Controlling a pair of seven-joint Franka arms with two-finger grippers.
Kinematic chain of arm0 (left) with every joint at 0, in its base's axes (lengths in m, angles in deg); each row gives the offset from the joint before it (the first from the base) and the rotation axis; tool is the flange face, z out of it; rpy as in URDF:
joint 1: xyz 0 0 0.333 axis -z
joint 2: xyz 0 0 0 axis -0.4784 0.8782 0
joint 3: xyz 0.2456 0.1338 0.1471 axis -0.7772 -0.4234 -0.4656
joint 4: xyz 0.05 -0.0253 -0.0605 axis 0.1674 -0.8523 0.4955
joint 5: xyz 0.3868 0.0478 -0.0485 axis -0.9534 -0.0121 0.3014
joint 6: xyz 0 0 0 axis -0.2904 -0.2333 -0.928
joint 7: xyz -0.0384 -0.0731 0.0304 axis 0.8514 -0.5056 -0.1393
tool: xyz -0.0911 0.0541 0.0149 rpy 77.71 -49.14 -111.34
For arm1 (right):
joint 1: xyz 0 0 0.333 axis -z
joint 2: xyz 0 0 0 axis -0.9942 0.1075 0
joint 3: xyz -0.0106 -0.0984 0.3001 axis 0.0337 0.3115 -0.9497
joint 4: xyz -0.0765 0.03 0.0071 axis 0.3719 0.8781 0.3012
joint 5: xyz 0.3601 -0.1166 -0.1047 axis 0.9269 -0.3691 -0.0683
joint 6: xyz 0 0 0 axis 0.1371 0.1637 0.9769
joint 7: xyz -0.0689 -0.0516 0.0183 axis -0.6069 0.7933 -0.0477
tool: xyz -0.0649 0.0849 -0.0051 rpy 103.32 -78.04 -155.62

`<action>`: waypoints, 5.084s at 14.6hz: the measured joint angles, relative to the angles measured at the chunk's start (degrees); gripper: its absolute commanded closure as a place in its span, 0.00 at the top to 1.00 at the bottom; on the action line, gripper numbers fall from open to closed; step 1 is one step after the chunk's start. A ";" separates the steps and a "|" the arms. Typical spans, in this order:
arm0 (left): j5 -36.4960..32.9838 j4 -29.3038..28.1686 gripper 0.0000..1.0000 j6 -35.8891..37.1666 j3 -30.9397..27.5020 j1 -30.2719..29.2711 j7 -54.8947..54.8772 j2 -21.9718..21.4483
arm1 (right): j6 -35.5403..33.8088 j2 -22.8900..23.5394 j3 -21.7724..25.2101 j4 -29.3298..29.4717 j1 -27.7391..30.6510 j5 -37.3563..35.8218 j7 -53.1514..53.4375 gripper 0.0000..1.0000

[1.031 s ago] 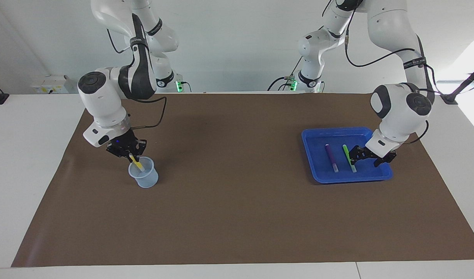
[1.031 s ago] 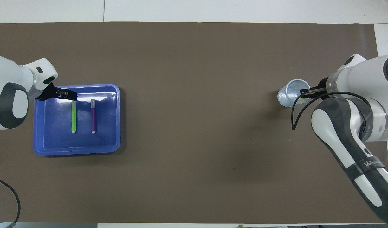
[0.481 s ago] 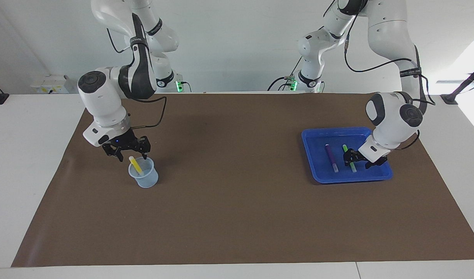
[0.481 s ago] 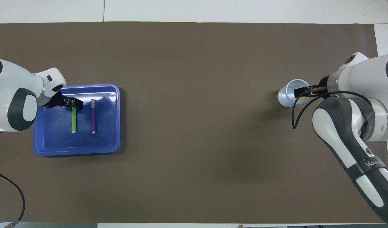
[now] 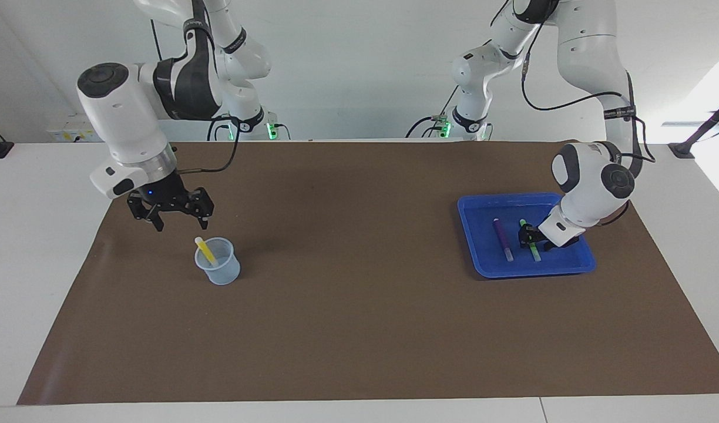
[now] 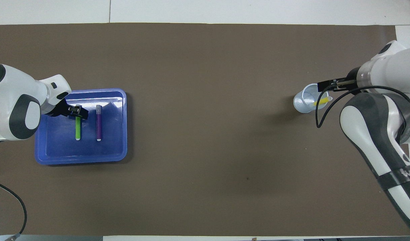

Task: Transfer and insert pens with both arms
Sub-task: 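Grasp the green pen with the left gripper while the right gripper withdraws, then lift the green pen with the left gripper toward the right gripper, then grasp the green pen with the right gripper and open the left gripper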

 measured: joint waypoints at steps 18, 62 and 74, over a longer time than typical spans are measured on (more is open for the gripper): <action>0.53 7.29 0.00 9.45 0.05 0.02 3.36 -0.26 | -22.06 -3.73 -0.98 11.77 -0.20 0.05 3.15 1.00; 80.27 2.64 0.00 -2.09 10.69 21.15 97.52 -17.98 | 0.44 -5.88 -16.68 3.67 -4.83 25.81 27.61 0.91; 81.91 2.13 0.00 -2.63 10.65 21.19 96.81 -18.18 | 3.90 -6.17 -17.39 3.48 -4.72 25.73 27.61 0.00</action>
